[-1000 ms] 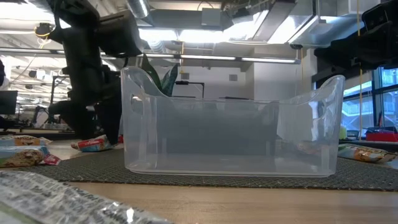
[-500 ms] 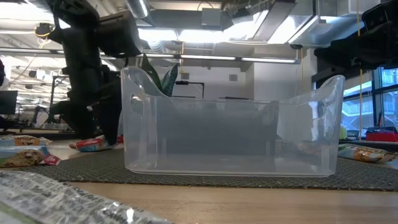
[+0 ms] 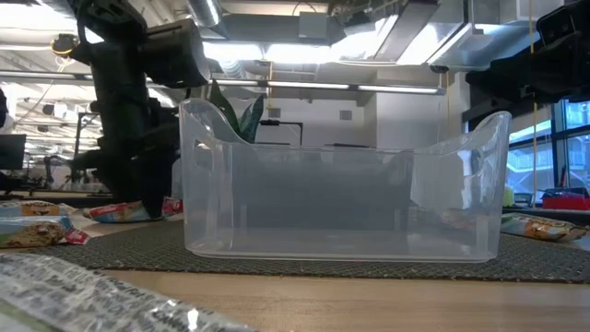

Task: Pick and place Granola Bars by type
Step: Put the red granola bar into the gray bin

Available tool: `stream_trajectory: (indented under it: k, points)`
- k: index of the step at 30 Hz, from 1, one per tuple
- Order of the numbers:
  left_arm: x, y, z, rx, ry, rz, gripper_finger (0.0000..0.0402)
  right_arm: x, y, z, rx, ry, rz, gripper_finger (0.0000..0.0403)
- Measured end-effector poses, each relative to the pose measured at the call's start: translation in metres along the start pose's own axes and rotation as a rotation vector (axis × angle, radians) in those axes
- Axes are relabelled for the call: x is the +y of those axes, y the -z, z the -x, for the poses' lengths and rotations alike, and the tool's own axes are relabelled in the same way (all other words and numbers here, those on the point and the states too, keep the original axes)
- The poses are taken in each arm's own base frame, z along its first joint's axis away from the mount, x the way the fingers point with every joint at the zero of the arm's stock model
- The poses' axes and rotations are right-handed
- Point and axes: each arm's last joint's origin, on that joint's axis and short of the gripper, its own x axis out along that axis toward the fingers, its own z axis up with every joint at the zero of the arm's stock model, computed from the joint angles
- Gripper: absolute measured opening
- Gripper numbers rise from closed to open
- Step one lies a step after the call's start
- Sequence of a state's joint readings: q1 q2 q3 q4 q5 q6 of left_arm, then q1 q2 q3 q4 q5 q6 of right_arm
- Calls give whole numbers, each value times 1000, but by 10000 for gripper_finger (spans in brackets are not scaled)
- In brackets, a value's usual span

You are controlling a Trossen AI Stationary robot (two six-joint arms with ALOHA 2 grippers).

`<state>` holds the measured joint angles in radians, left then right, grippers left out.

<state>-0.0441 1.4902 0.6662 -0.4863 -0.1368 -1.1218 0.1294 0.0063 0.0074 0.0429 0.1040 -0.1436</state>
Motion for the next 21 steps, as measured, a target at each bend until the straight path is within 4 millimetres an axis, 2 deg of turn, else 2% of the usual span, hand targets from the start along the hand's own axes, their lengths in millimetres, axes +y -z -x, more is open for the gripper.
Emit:
stream_trajectory:
  k: [7,16,21]
  points:
    - [-1,0,0,-5,7,-62,116,0,0,0,0,0,0,242]
    - [-2,-1,2,-14,26,-103,114,0,0,0,0,0,0,242]
    - [-1,-5,11,-40,62,-96,110,0,0,0,0,0,0,242]
